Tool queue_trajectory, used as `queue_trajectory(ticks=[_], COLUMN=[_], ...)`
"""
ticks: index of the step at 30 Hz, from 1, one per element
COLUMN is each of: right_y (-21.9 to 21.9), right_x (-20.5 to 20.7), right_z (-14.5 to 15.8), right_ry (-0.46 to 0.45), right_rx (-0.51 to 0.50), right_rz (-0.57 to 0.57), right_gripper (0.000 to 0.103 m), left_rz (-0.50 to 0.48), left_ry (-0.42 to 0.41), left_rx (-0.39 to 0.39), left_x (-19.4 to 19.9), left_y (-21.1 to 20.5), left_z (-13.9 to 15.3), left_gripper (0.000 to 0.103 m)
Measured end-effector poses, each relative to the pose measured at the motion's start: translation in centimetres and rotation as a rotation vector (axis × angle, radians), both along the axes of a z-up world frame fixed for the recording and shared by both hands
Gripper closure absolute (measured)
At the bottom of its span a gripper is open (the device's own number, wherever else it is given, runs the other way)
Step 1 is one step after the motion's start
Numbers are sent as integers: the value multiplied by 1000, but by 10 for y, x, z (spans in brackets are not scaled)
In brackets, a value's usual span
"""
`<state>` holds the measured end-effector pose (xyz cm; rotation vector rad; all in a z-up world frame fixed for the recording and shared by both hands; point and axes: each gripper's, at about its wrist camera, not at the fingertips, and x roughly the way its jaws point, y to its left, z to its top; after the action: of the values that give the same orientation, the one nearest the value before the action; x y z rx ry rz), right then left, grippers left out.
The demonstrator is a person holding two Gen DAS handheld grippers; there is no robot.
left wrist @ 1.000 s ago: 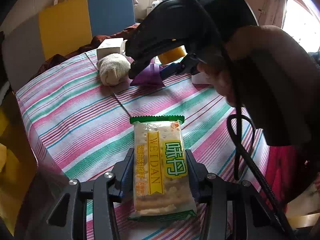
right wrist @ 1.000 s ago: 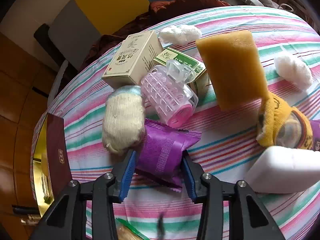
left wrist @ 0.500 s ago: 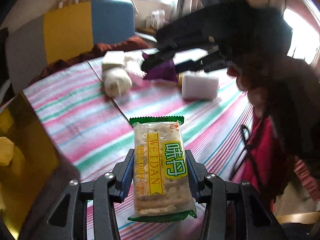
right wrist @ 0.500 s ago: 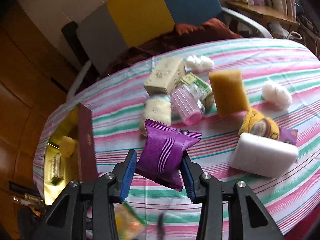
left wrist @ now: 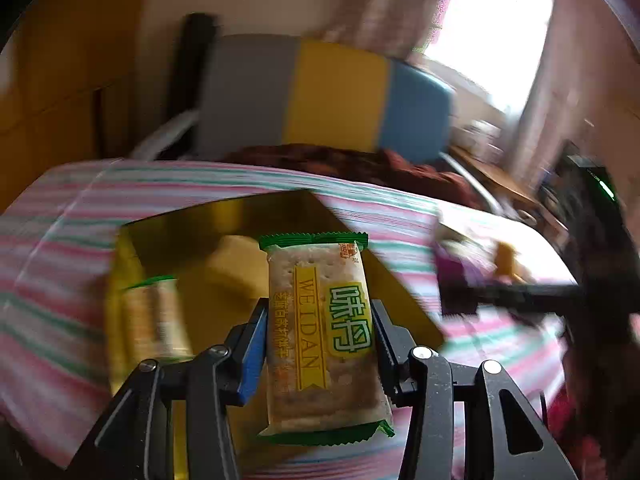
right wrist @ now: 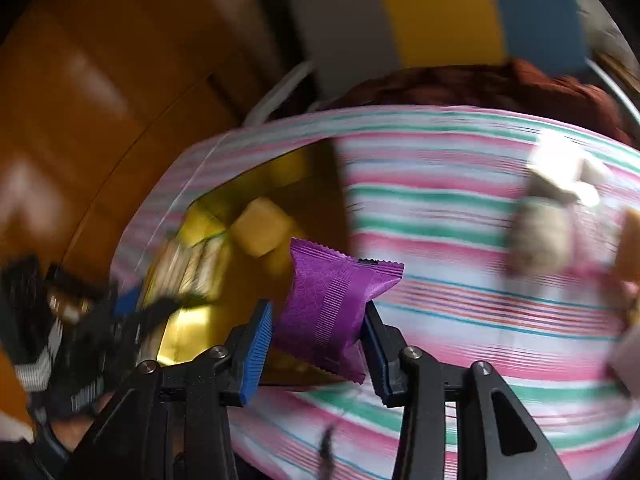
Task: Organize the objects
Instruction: 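Place the cracker packet with the left gripper while the right drops the purple packet in the tray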
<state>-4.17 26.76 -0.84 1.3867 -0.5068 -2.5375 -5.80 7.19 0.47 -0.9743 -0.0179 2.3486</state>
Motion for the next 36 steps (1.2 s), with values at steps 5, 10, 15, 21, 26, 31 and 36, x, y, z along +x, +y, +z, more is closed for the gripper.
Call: queue_trajectory(ticks=[5,10,15,21,26,31,36], right_y=[-53,-77,-94,-93,-81,-82,-75], right_x=[-14,-10,10,23,18,26,28], right_z=[-5,-4,10,10,-6,-4,-4], right_ry=[-12,5,137,199,94,132,137], right_rx=[24,96,338,450,332,325,278], right_rz=[103,150,128,30,26,20,19], right_gripper=[39,23,21,21,32,32,31], left_rz=[134,239,275,296,297,294,287], left_ry=[1,-11,2,45,87,117,138], left_rx=[-42,-18,-16,-69,-102,-142,-170], left_x=[-40,-61,-54,-23,-3,8,16], left_y=[-32,-49,-62,-61,-53,-47,-42], left_z=[-6,-10,-12,-14,-9,-9,-8], left_gripper=[55,43,34,30,26,24,24])
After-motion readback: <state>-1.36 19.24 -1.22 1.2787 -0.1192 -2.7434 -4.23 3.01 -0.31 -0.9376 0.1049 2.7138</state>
